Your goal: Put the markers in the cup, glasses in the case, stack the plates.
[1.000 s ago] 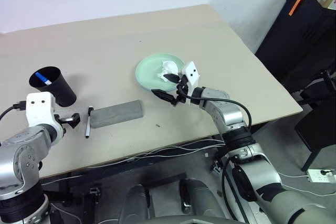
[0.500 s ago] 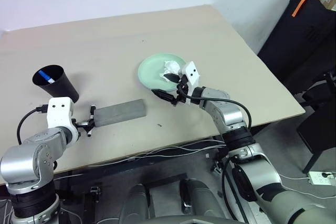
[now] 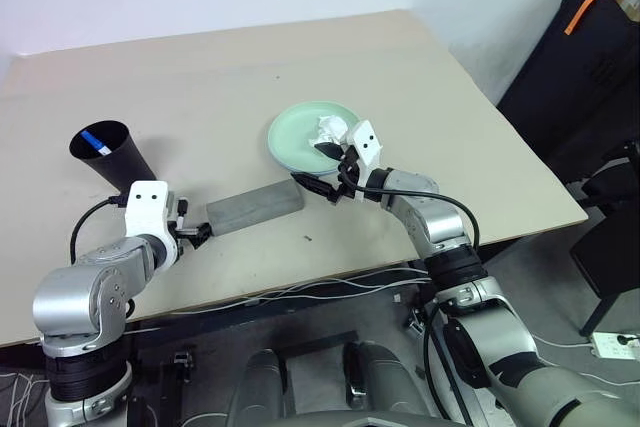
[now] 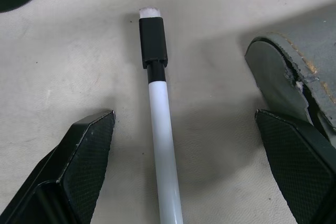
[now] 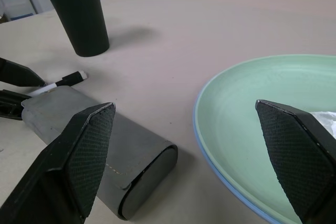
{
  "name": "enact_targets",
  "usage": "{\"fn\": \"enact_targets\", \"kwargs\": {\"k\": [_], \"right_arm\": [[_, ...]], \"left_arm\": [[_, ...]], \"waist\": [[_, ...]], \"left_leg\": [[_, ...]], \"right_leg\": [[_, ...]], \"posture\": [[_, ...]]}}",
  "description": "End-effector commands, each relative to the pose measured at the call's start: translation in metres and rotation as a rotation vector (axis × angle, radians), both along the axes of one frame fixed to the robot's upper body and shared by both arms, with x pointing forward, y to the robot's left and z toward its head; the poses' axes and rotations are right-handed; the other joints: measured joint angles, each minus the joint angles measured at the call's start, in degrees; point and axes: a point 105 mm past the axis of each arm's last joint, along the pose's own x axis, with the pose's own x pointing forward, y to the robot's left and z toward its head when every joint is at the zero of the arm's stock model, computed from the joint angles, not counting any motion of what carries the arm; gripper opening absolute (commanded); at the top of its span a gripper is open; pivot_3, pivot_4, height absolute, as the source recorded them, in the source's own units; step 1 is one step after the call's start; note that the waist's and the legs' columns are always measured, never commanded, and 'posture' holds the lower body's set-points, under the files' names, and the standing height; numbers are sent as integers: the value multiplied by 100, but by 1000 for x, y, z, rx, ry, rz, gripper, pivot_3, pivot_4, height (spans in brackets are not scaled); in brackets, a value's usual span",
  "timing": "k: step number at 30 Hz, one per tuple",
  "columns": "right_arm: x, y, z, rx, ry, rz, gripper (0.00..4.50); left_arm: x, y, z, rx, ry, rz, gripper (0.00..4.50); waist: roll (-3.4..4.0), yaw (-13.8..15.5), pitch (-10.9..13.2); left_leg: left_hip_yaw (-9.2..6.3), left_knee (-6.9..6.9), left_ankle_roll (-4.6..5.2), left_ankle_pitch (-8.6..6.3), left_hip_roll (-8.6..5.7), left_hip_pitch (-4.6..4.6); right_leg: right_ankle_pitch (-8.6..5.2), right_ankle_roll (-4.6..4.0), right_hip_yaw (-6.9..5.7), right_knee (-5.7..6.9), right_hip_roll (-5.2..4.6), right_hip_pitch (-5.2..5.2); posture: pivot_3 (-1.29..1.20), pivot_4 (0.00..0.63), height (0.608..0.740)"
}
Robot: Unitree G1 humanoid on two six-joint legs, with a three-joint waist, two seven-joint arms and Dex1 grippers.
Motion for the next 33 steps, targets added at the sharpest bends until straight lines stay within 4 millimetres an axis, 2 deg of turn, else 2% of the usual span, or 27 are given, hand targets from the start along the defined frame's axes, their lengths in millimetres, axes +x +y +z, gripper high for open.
{"fn": "enact_targets", "kwargs": {"k": [1,3,13,14,17,22,24,27,29,31,33], "right_arm": [[0,5,18,16,-62,14,4500],[1,5,18,15,-61,10,4500],[0,5,13,0,-65,4,4500],[0,5,13,-1,-65,3,4500],[1,4,12,-4,-65,4,4500],[0,8,11,-10,-68,19,4500],[-1,9,11,-12,-70,25,4500],[-1,9,11,-15,-73,29,4500],[-1,10,11,-16,-75,31,4500],[-1,10,11,-18,-78,34,4500],[-2,11,11,-23,-82,38,4500]], "left_arm": [[1,5,-2,11,17,34,4096],[-2,7,-2,41,32,28,3639],[-10,13,-7,83,58,32,150],[-10,15,-6,98,53,38,27],[-8,22,-1,130,23,58,27],[7,35,27,176,-162,98,27],[14,31,43,167,-273,67,27],[23,9,80,128,-516,-67,27],[23,-9,106,84,-673,-159,27],[21,-21,121,63,-780,-219,27],[19,-24,136,64,-893,-224,27]], "waist": [[0,-1,0],[0,-11,0],[0,-145,0],[0,-159,0],[0,-177,0],[-4,-175,3],[-8,-159,5],[-10,-135,6],[-12,-110,7],[-12,-82,7],[-12,-60,7]], "left_leg": [[0,0,0,0,0,0],[0,3,0,0,0,1],[-1,-5,0,0,6,8],[-1,-4,0,0,6,9],[-1,-3,0,0,6,10],[-8,-5,0,0,6,11],[-8,-5,0,0,6,6],[-3,-4,0,0,5,-5],[-1,-4,0,0,4,-10],[3,-4,0,0,3,-12],[9,-4,0,0,4,-11]], "right_leg": [[0,-2,0,0,0,1],[2,-6,0,0,0,1],[5,-9,7,1,13,-1],[6,-9,7,1,13,0],[8,-14,9,1,13,0],[11,-21,9,1,22,-4],[11,-22,9,0,22,-9],[13,-23,9,-12,15,-10],[13,-23,9,-18,12,-10],[14,-24,10,-22,9,-10],[17,-20,15,-23,11,-10]], "posture": [[0,150,733],[0,150,733],[0,150,733],[0,150,733],[0,150,733],[0,150,733],[0,150,733],[0,150,733],[0,150,733],[0,150,733],[0,150,733]]}}
